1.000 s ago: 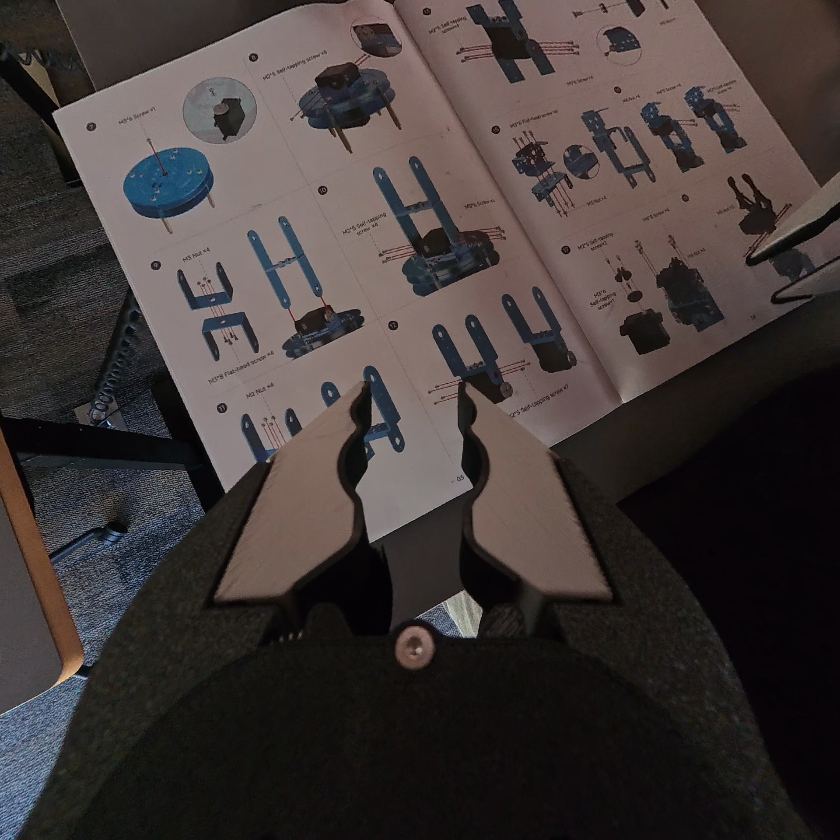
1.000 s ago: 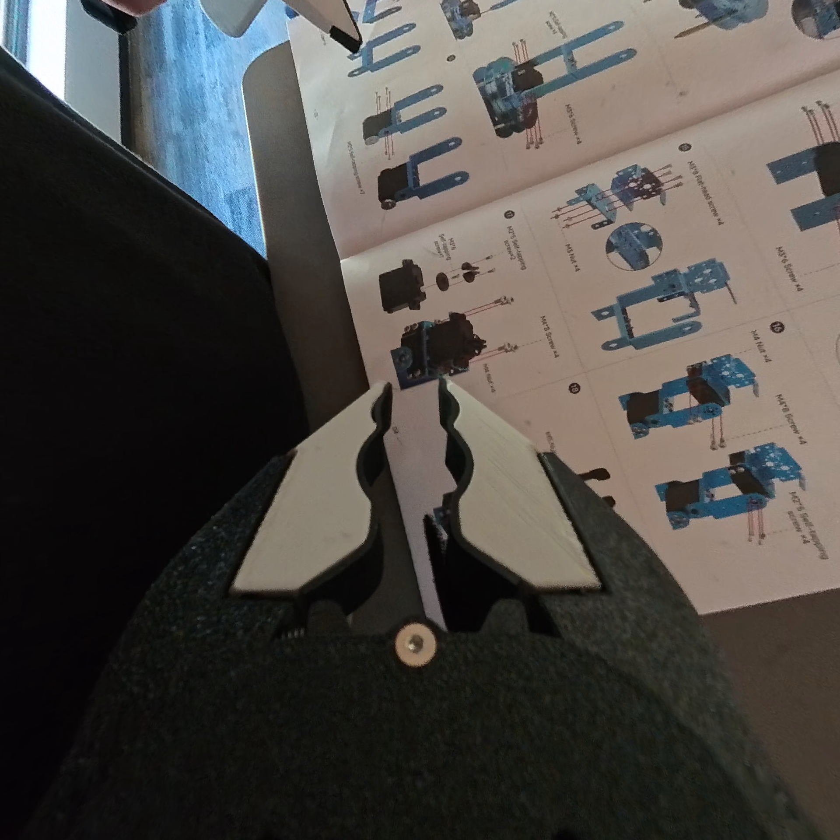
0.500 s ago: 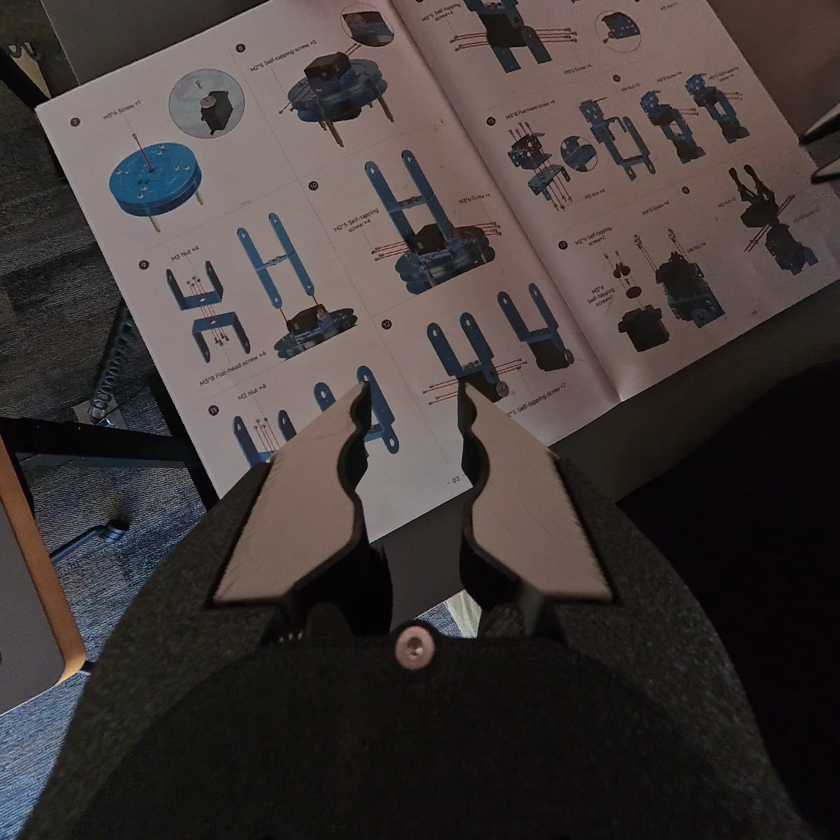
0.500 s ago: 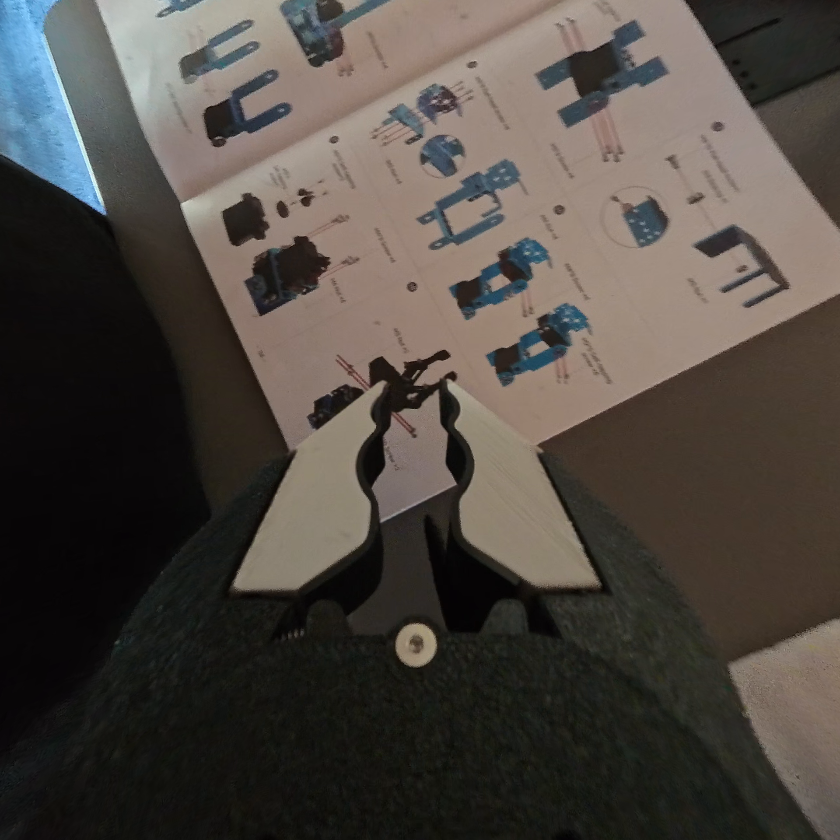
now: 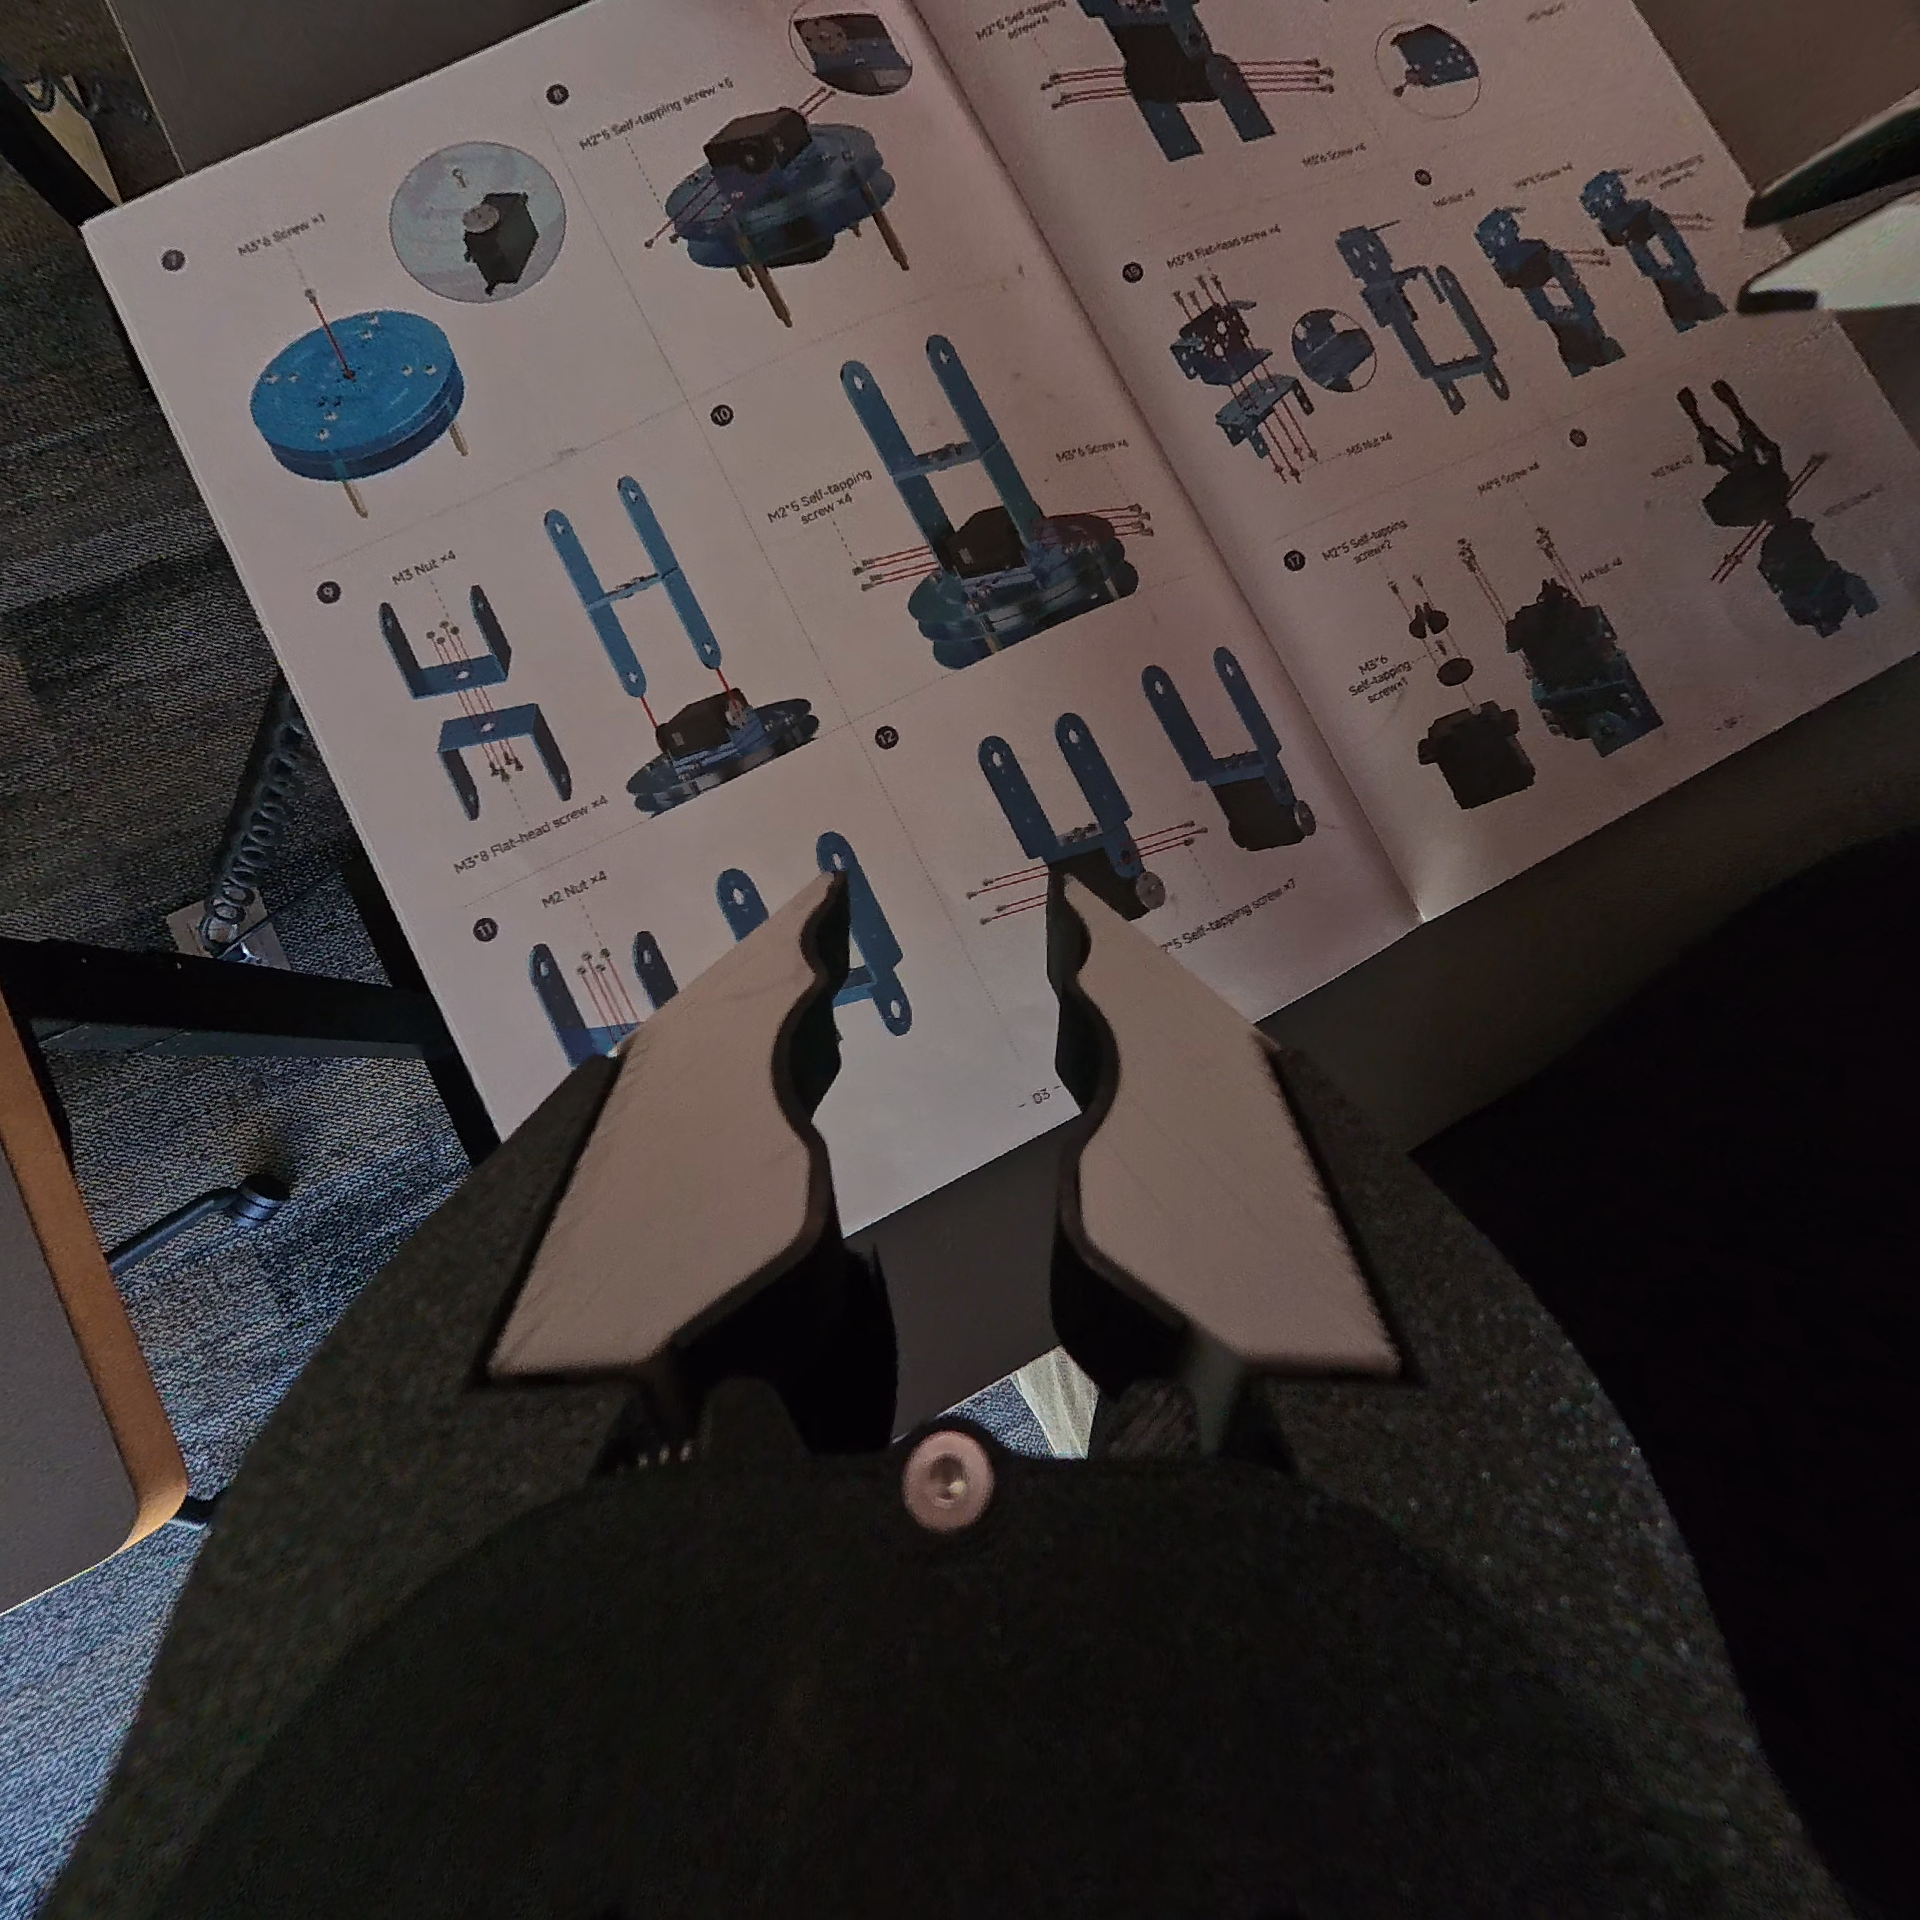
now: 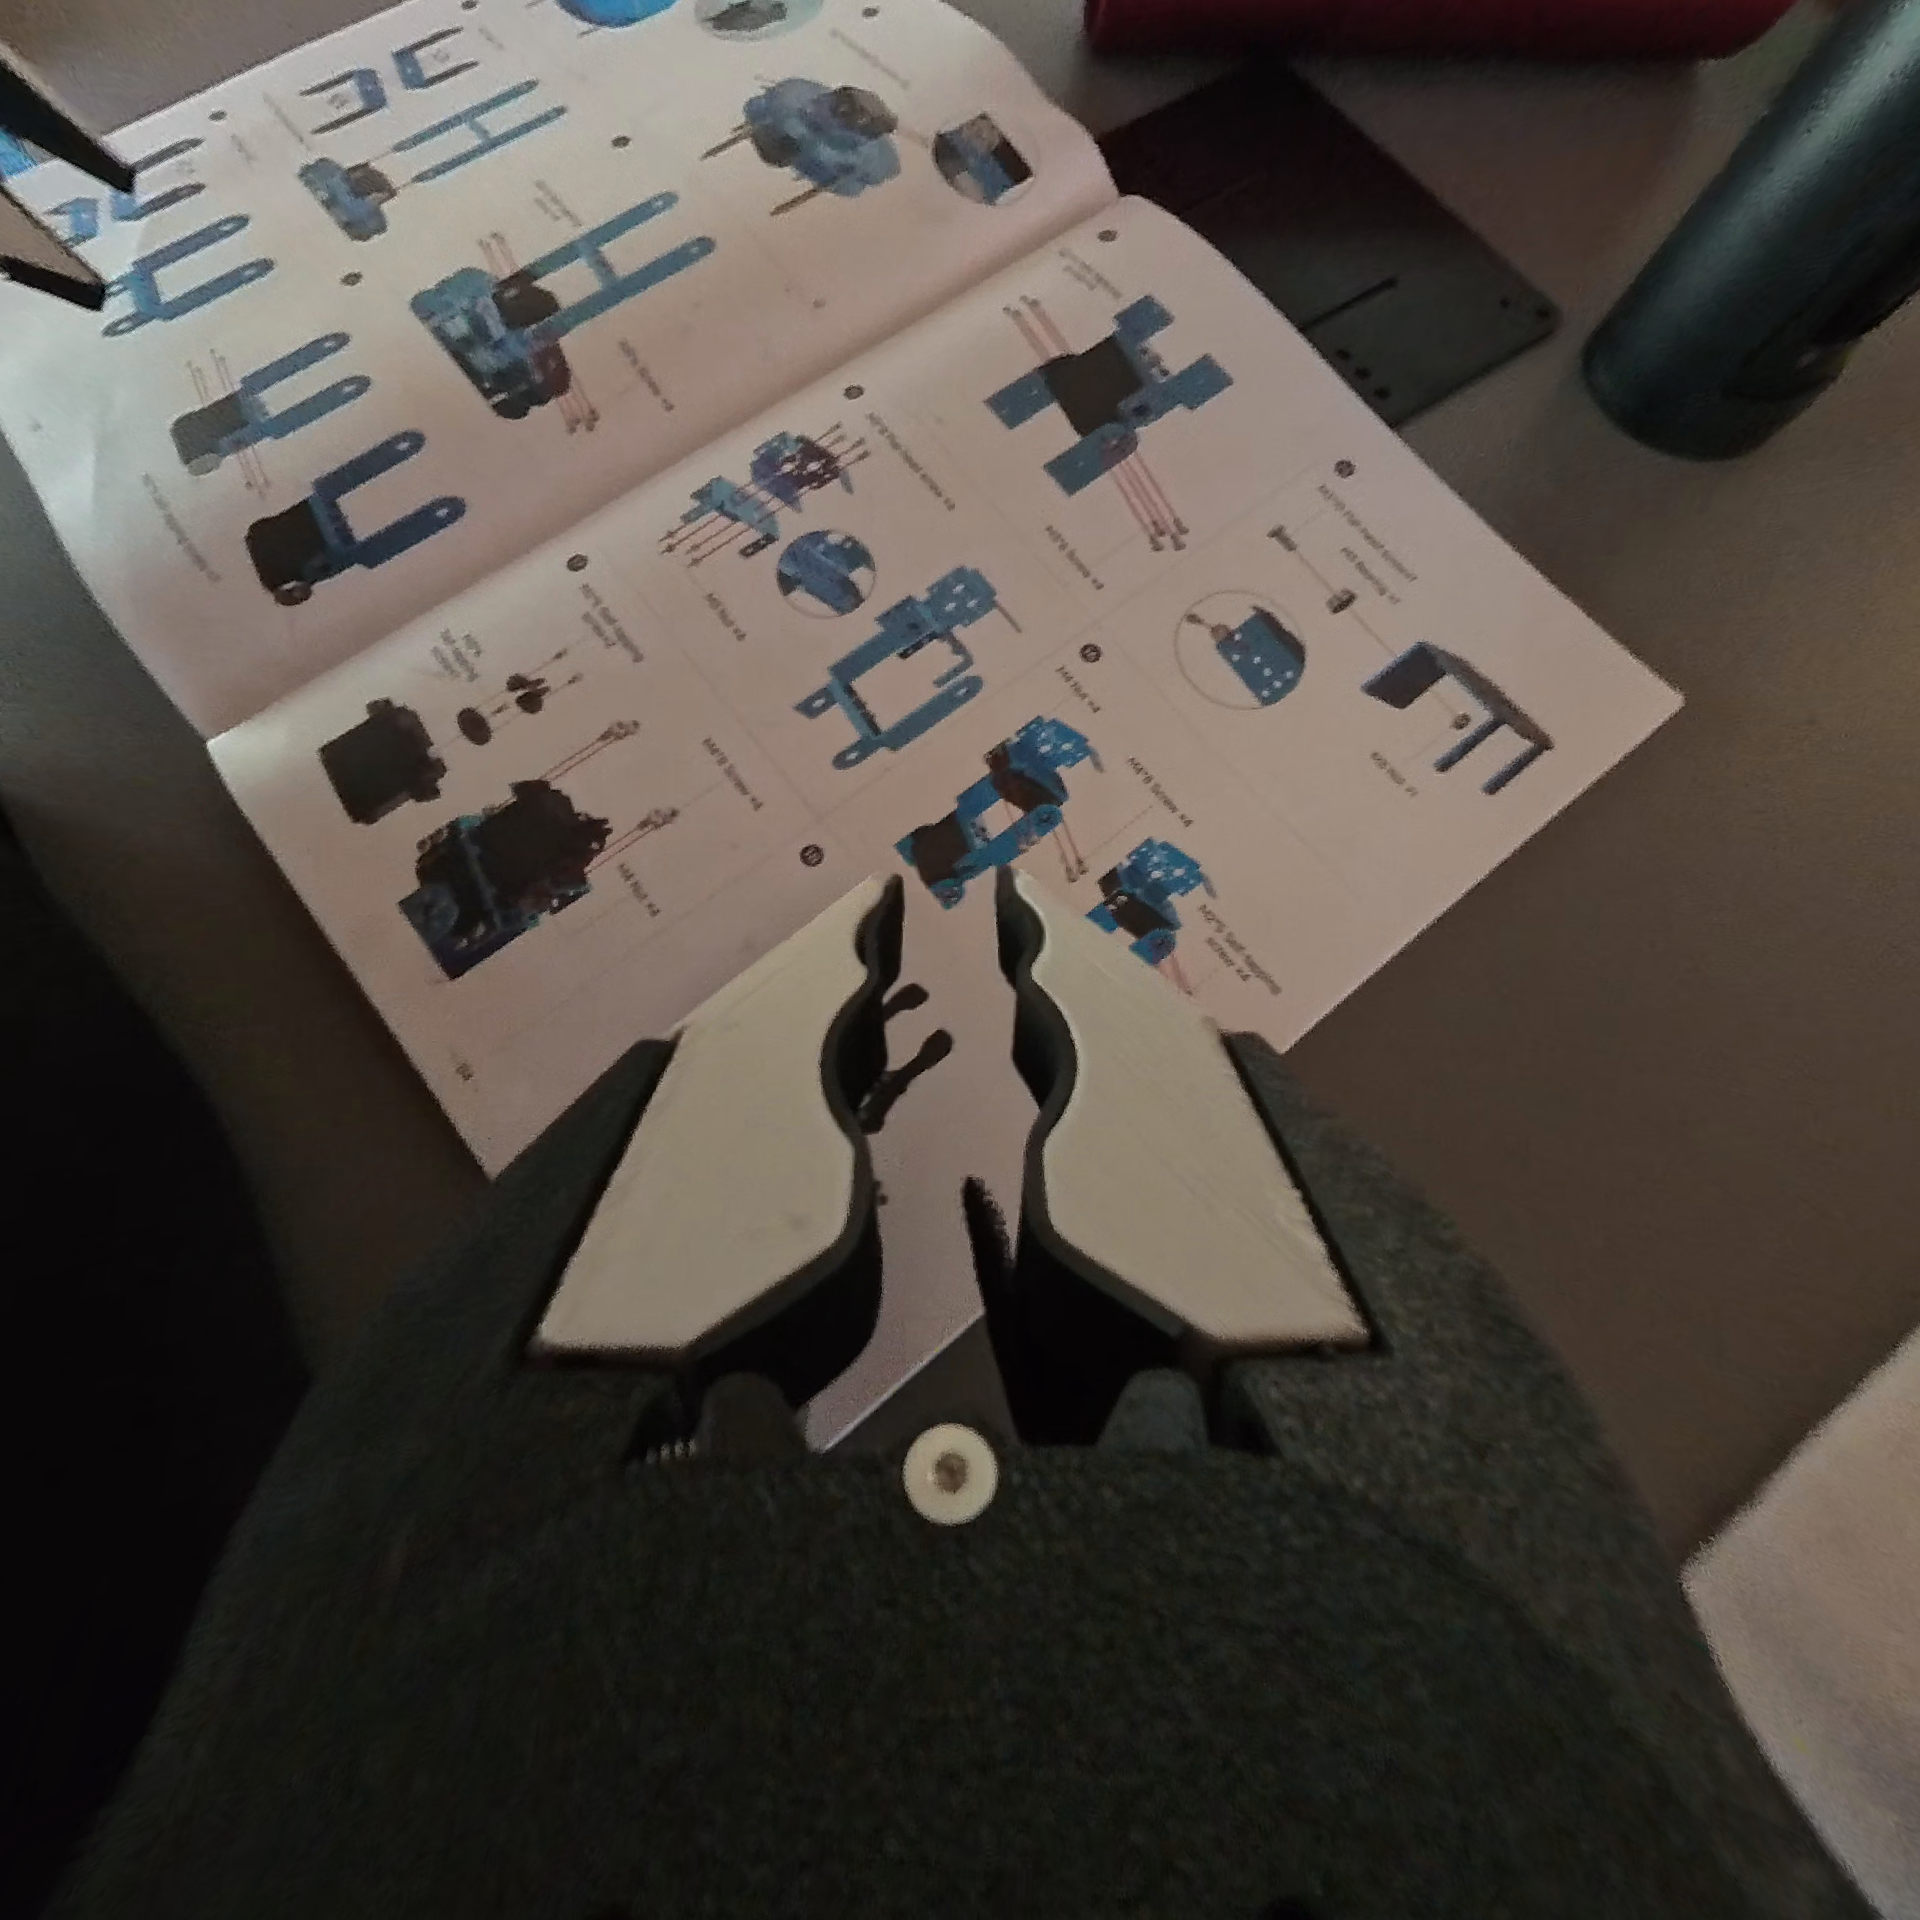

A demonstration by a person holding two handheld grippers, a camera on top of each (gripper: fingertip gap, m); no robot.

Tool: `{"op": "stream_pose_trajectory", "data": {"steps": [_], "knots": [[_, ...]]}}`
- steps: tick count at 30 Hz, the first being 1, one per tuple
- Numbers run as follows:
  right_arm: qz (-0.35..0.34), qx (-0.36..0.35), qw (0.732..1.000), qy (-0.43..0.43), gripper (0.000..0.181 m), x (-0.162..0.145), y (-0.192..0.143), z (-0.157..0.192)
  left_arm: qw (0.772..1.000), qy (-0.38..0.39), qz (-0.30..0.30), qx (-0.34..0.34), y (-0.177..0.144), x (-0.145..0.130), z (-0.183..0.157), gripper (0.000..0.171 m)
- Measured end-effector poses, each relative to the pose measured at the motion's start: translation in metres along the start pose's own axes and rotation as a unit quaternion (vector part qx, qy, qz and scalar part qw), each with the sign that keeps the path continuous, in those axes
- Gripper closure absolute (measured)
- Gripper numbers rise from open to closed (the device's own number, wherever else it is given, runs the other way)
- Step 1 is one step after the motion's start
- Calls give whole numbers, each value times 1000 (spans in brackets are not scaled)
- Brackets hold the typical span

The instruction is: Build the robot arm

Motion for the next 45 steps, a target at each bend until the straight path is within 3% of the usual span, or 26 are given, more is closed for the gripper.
{"op": "stream_pose_trajectory", "data": {"steps": [17, 25, 29, 33, 39, 45], "knots": [[19, -64, 997, 33, 164, -21, -32, -33, 1000, 0, -5, -9, 2, 5, 0, 134], [8, -104, 991, 80, 164, -36, -61, -5, 996, 34, -34, -74, 9, 25, -23, 135], [-12, -138, 980, 141, 164, -60, -87, 31, 980, 34, -69, -182, 15, 51, -68, 138], [-37, -206, 954, 215, 164, -98, -127, 70, 955, 89, -75, -273, 15, 70, -120, 138], [-104, -287, 901, 309, 164, -156, -188, 120, 942, 156, -68, -289, 20, 81, -170, 138], [-119, -322, 877, 335, 164, -225, -246, 147, 934, 151, -70, -315, 6, 93, -253, 139]]}}
Point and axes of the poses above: each gripper's, where its closed fingertips meet, y out along the fingers, x out of its top, z = x × y across the jaws, the point moved 4 cm from there along -y, back along the fingers, and after that the axes turned 11 degrees about x, right-handed, at the moved point
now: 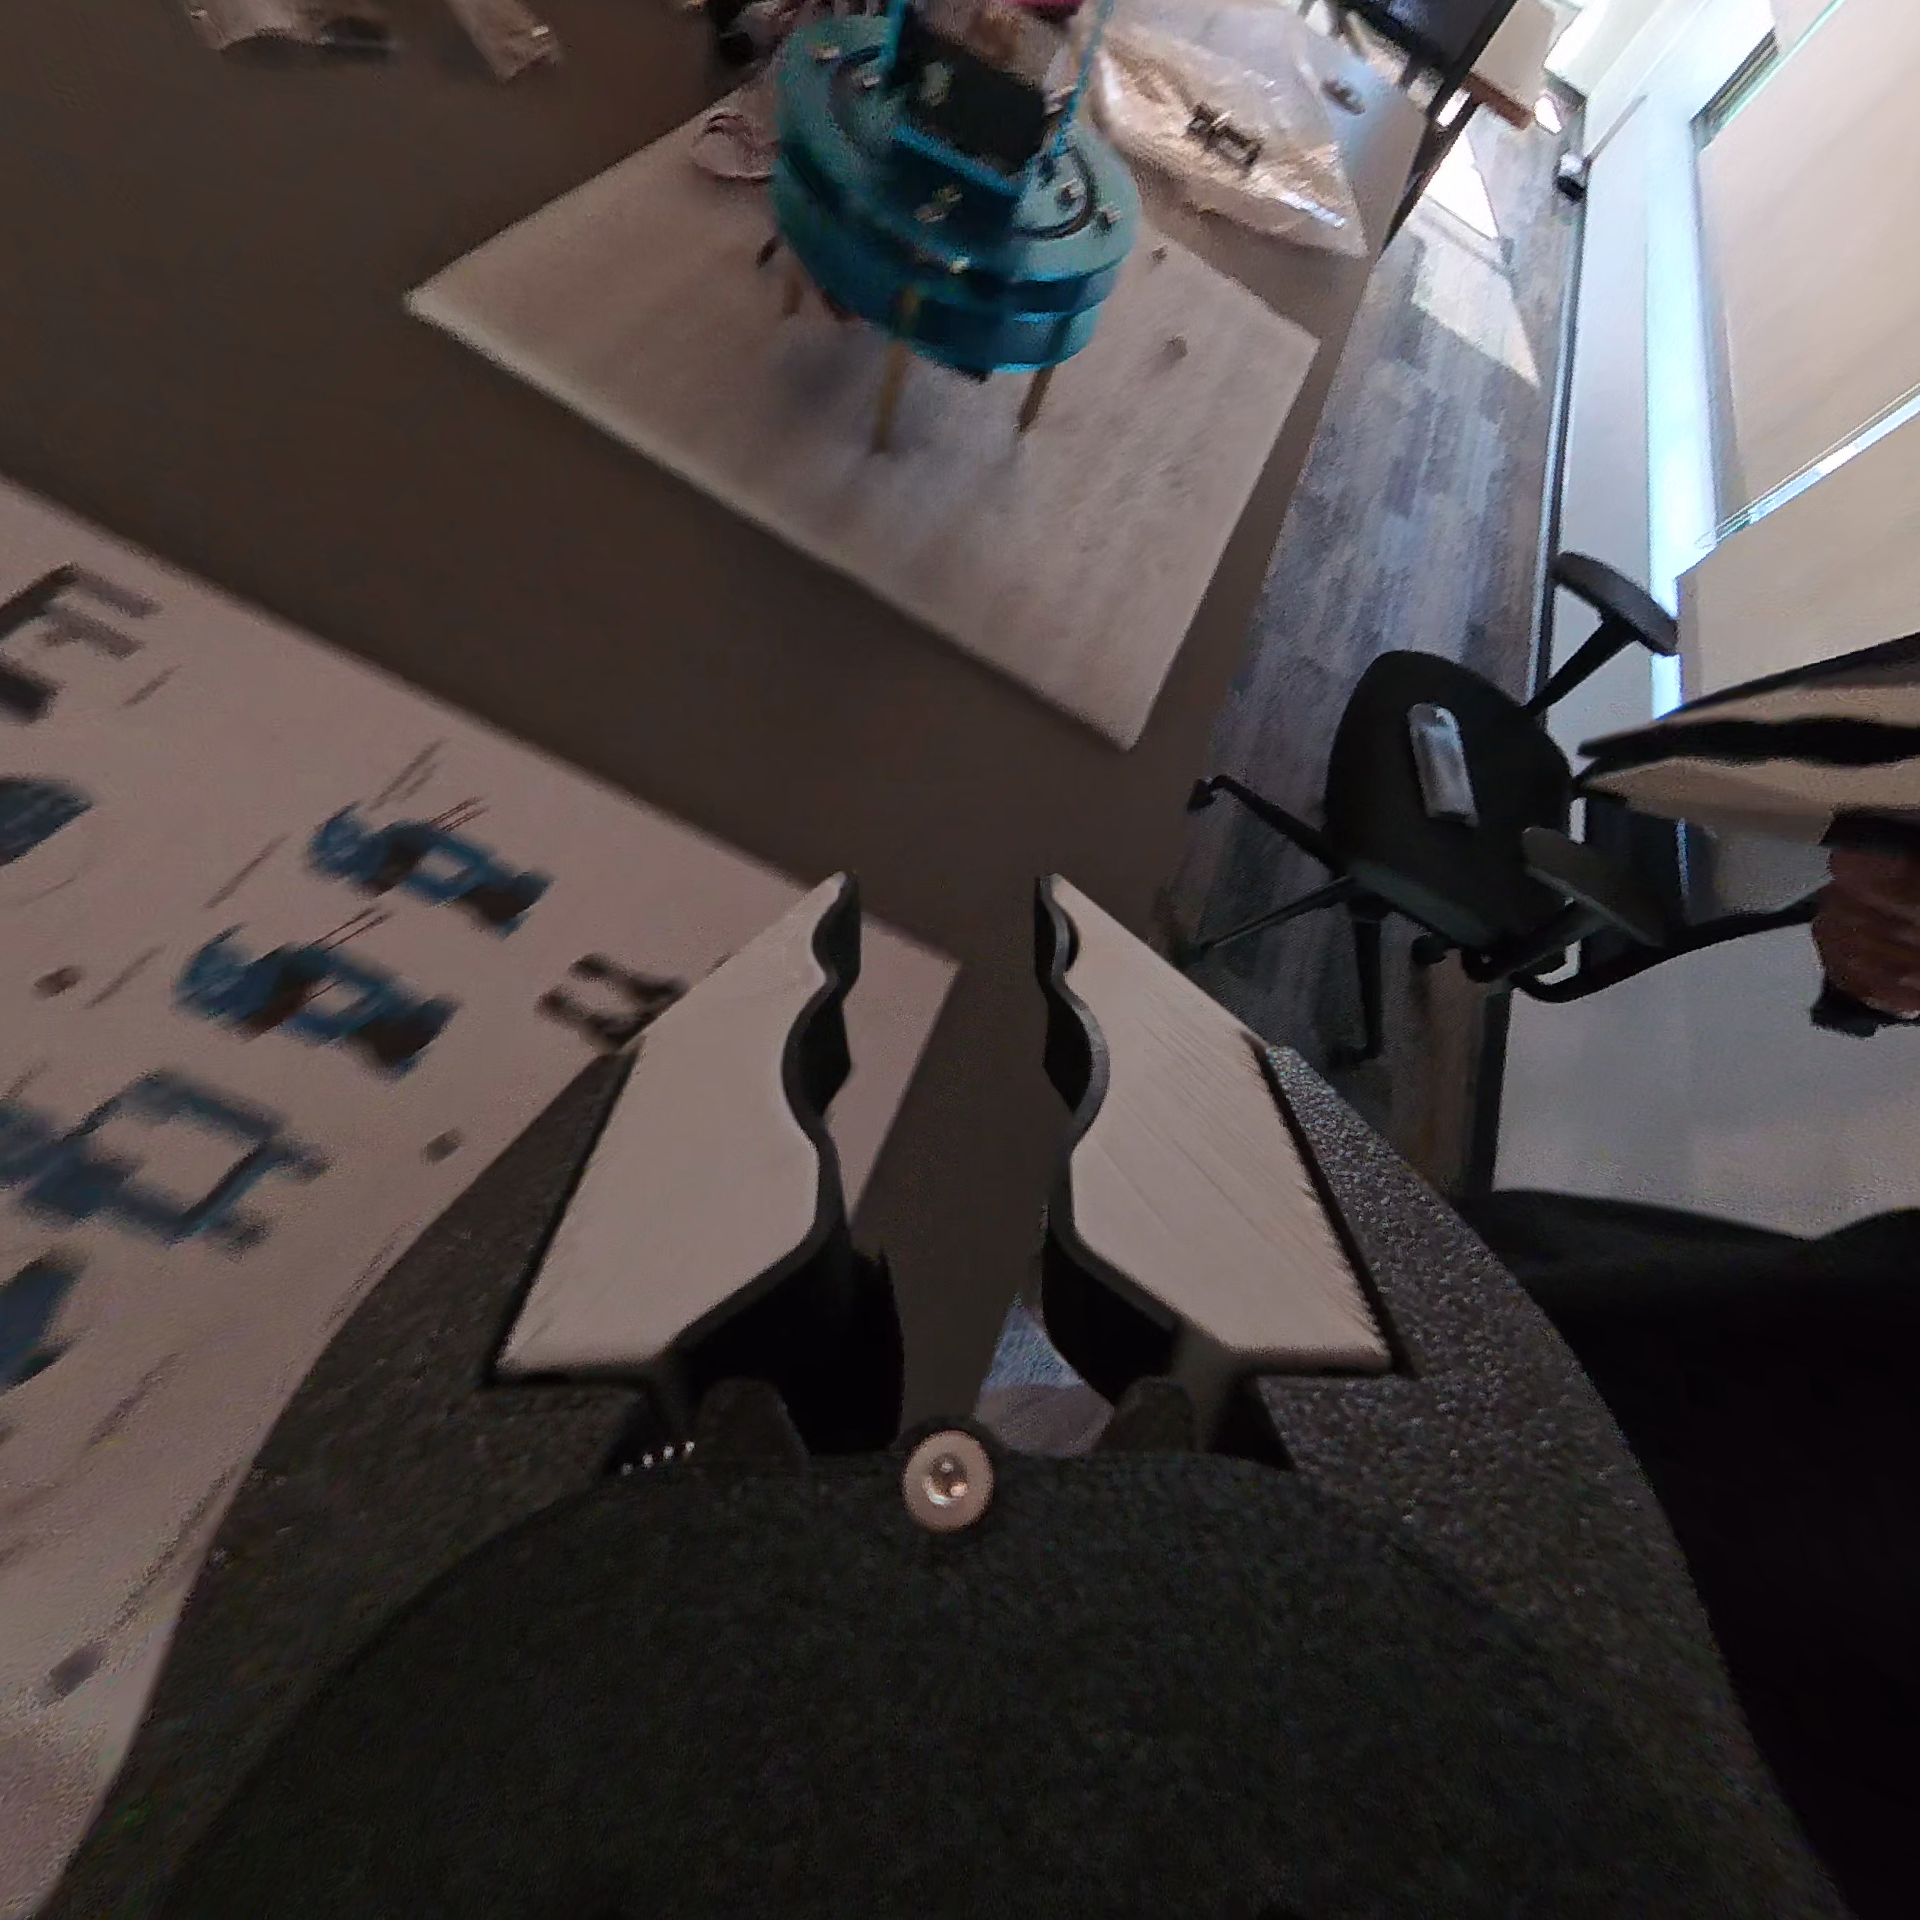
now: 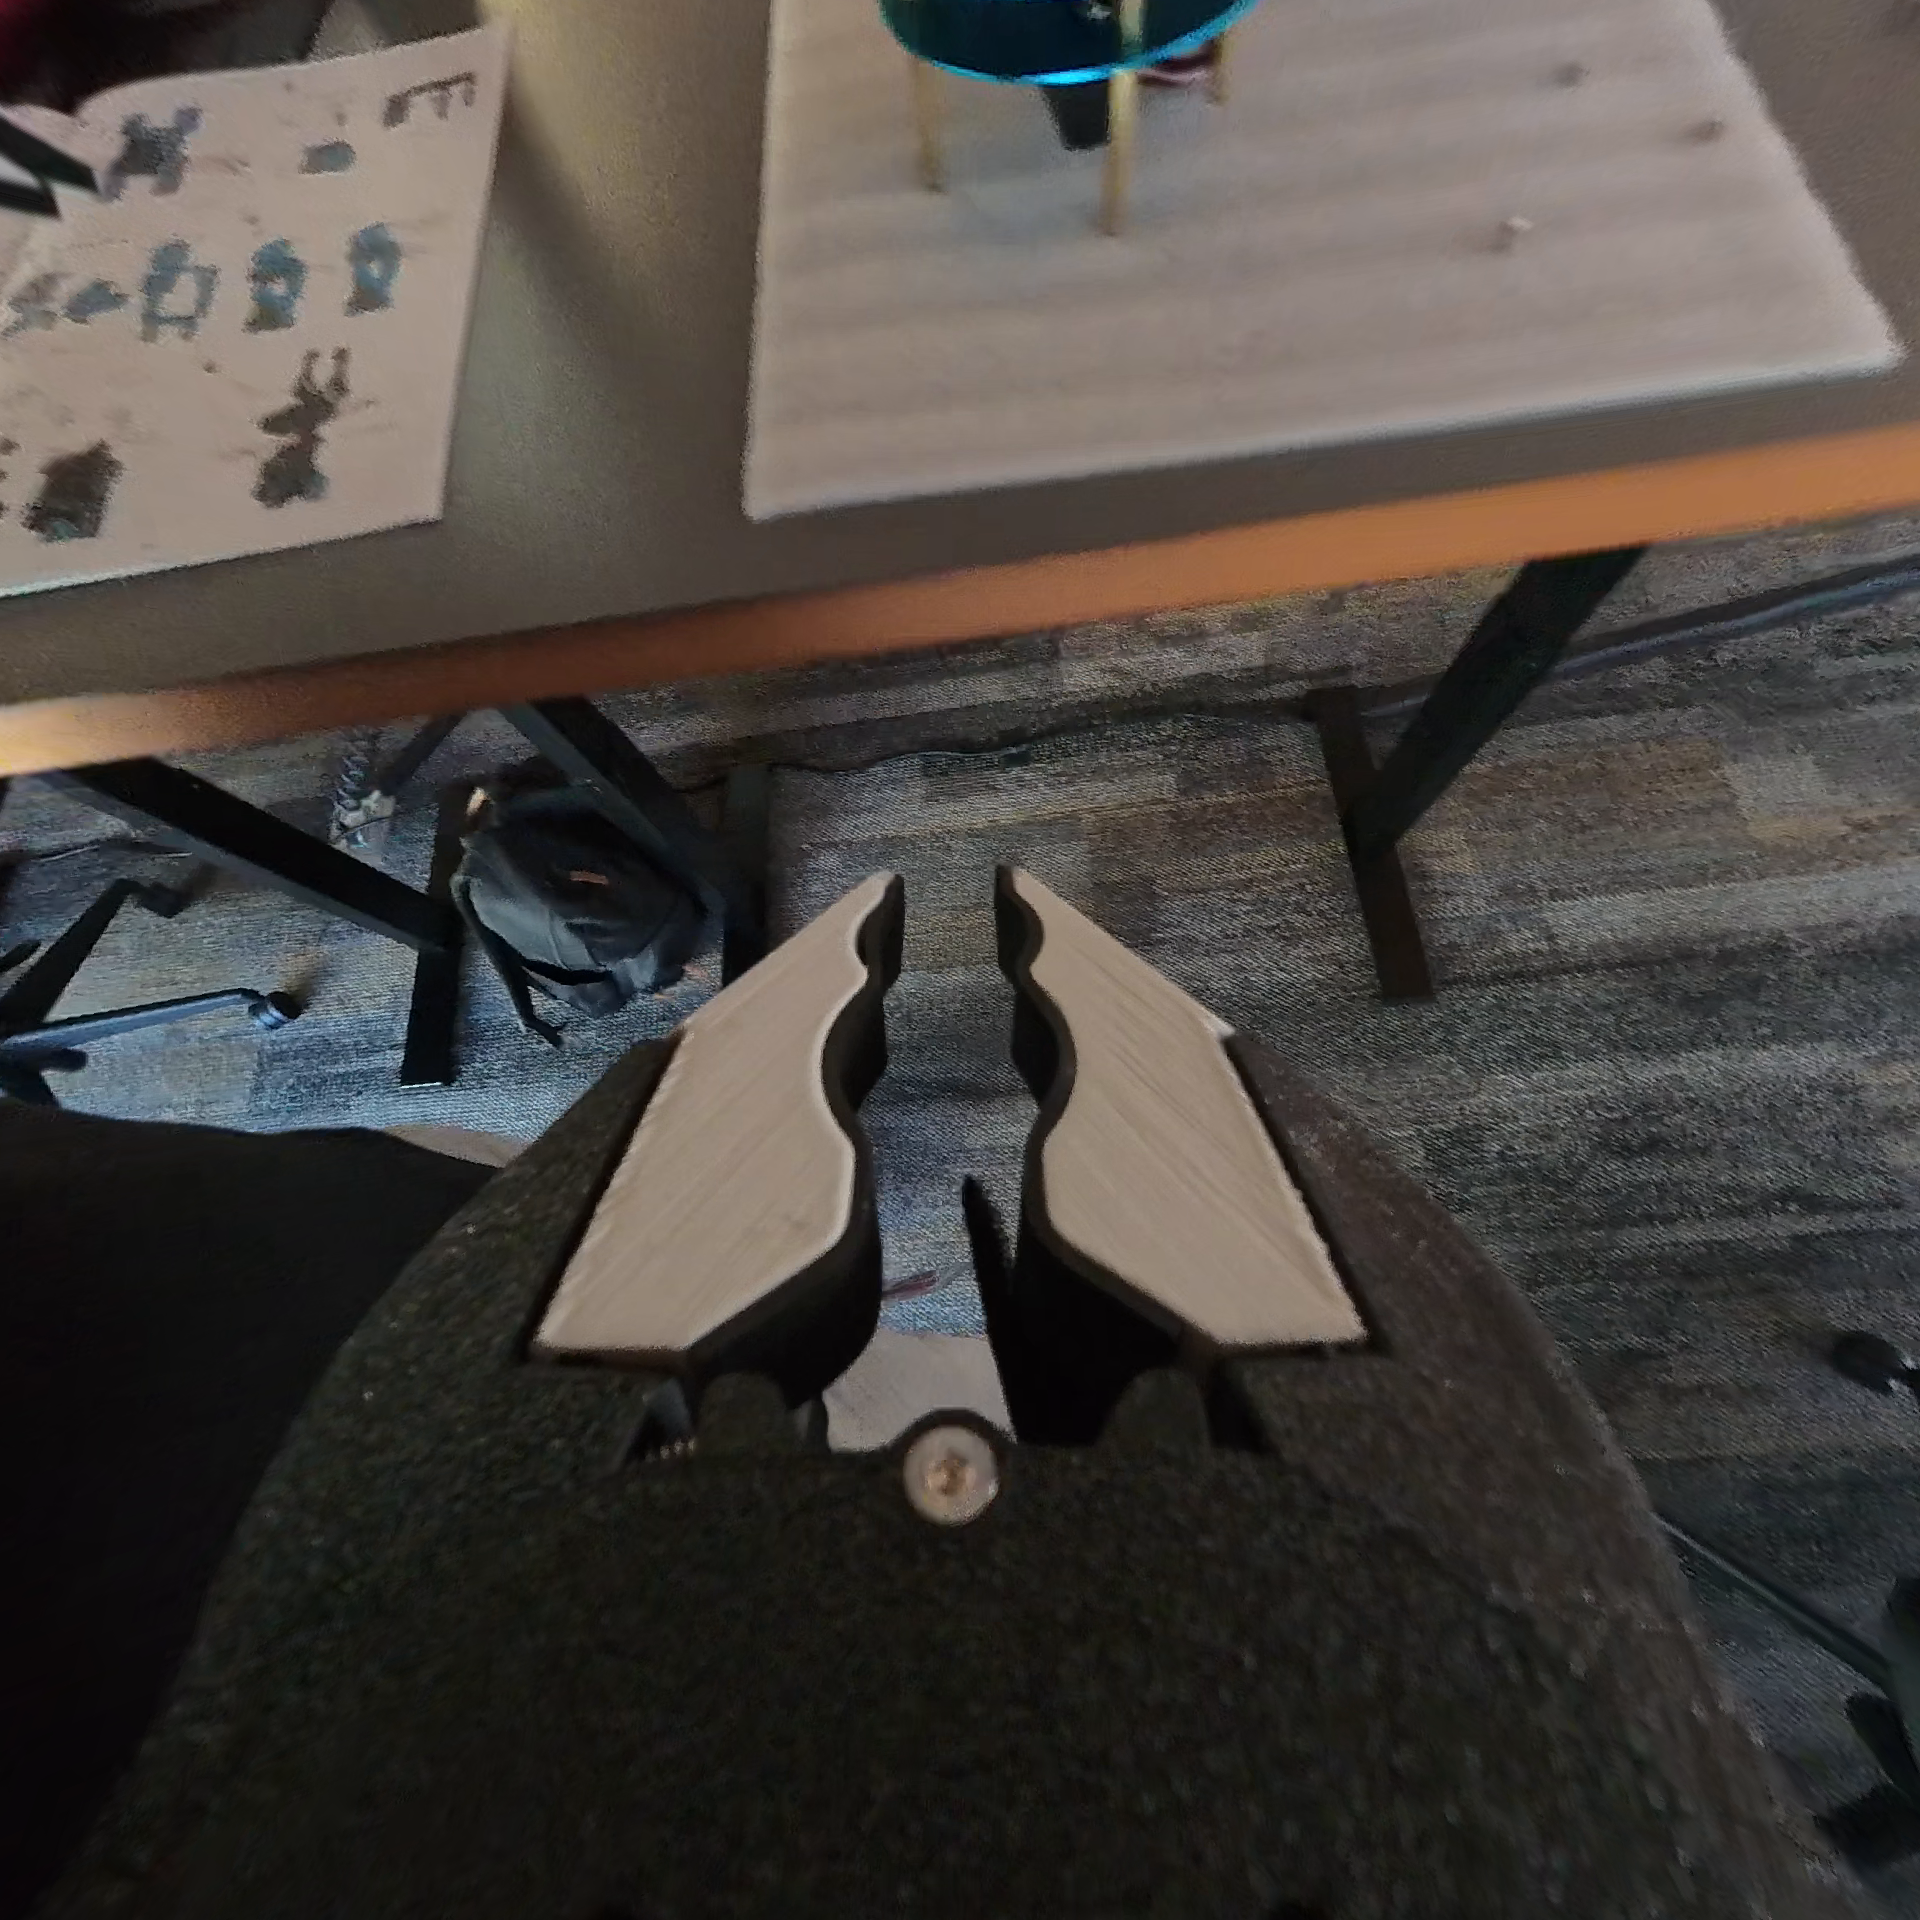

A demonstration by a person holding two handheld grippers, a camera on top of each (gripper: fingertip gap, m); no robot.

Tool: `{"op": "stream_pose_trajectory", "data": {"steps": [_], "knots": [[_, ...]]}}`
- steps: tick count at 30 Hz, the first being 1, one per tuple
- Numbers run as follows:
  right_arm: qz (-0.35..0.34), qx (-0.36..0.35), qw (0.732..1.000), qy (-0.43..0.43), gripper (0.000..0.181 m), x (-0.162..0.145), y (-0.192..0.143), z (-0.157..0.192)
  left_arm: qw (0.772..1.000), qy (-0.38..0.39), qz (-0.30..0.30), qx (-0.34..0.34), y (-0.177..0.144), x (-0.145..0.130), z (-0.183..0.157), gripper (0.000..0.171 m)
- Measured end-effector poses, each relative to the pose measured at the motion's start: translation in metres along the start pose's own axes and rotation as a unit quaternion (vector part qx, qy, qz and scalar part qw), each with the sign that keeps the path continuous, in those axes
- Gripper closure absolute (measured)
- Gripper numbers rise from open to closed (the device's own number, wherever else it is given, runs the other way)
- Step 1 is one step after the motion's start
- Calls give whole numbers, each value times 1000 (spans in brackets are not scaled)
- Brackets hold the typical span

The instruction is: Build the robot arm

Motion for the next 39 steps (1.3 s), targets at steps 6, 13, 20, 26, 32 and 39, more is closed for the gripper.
{"op": "stream_pose_trajectory", "data": {"steps": [6, 13, 20, 26, 32, 39], "knots": [[11, -9, 1000, -3, 164, -47, -71, -82, 1000, -12, 11, 19, 67, 18, -100, 140], [24, -9, 1000, -14, 164, -78, -147, -190, 997, -64, 31, 33, 114, 18, -207, 141], [2, -23, 1000, -11, 164, -74, -190, -264, 995, -86, 21, 56, 129, 24, -252, 142], [-28, -5, 999, 20, 164, -78, -188, -270, 995, -66, 18, 76, 139, 30, -263, 142], [-15, 33, 999, -1, 164, -75, -170, -262, 992, -80, 3, 99, 141, 33, -263, 142], [-24, 61, 997, -43, 164, -29, -145, -279, 987, -83, -1, 138, 139, 34, -253, 143]]}}
Point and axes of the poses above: each gripper's, where its closed fingertips meet, y out along the fingers, x out of its top, z = x × y across the jaws, the point moved 4 cm from there along -y, back along the fingers, and after that the axes turned 11 degrees about x, right-handed, at the moved point
